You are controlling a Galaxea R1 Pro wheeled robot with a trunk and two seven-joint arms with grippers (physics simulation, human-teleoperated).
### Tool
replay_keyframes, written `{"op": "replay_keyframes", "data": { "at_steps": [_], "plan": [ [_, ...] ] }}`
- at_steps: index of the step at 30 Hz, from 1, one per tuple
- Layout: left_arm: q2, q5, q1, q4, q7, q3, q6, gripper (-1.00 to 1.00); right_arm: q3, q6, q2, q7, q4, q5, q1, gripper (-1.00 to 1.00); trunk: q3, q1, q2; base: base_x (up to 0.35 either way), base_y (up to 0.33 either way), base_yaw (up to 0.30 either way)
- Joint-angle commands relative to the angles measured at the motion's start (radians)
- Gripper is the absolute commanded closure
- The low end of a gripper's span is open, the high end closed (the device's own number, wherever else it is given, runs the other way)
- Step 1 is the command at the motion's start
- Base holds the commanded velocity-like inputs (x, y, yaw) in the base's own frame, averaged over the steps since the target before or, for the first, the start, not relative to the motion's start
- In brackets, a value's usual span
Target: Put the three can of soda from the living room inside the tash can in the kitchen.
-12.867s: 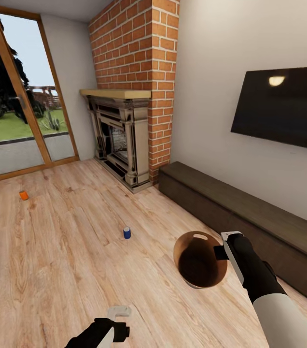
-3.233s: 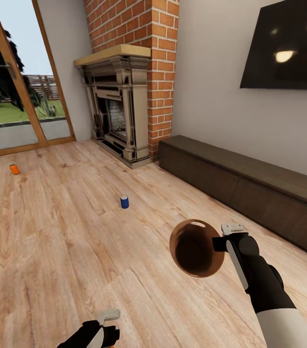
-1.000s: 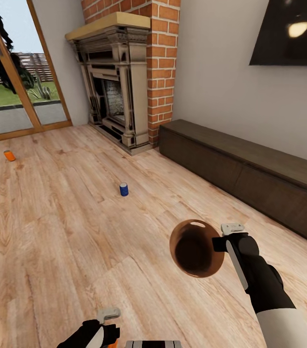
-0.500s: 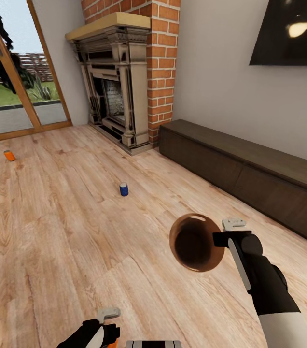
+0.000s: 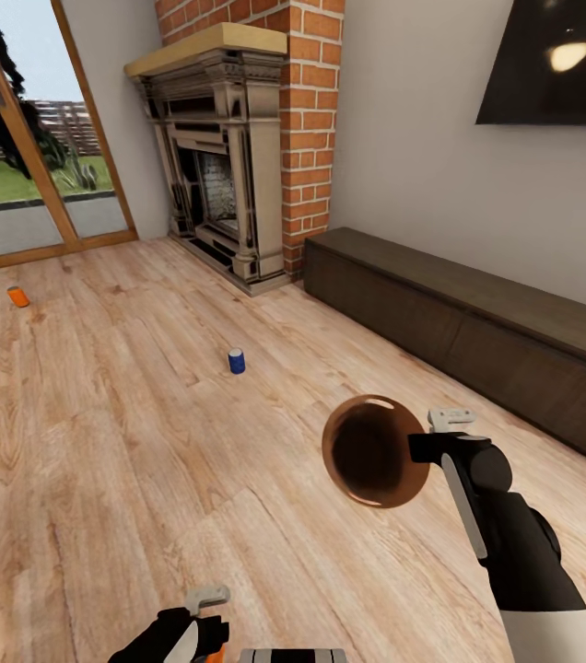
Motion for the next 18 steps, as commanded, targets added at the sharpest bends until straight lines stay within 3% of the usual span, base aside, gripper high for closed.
{"op": "replay_keyframes", "data": {
  "at_steps": [1,9,15,18],
  "plan": [
    [0.000,0.000,0.000,0.000,0.000,0.000,0.000,-1.00,0.001,0.000,0.000,0.003,-0.001,-0.007,0.000,1.00,0.000,0.000,0.000,0.000,0.000,0.000],
    [0.010,0.000,-0.003,-0.001,0.004,0.000,0.001,-1.00,0.002,0.000,0.000,0.003,-0.002,-0.007,0.004,1.00,0.000,0.000,0.000,0.000,0.000,0.000],
    [0.021,0.001,-0.004,0.000,0.001,0.001,0.001,-1.00,0.003,0.000,0.000,0.003,-0.001,-0.007,0.005,1.00,-0.023,0.003,-0.001,0.000,0.000,0.000],
    [0.023,0.004,-0.005,0.000,0.000,0.001,0.001,-1.00,0.004,0.000,0.000,0.003,-0.001,-0.007,0.005,1.00,-0.023,0.003,-0.001,0.000,0.000,0.000]
  ]
}}
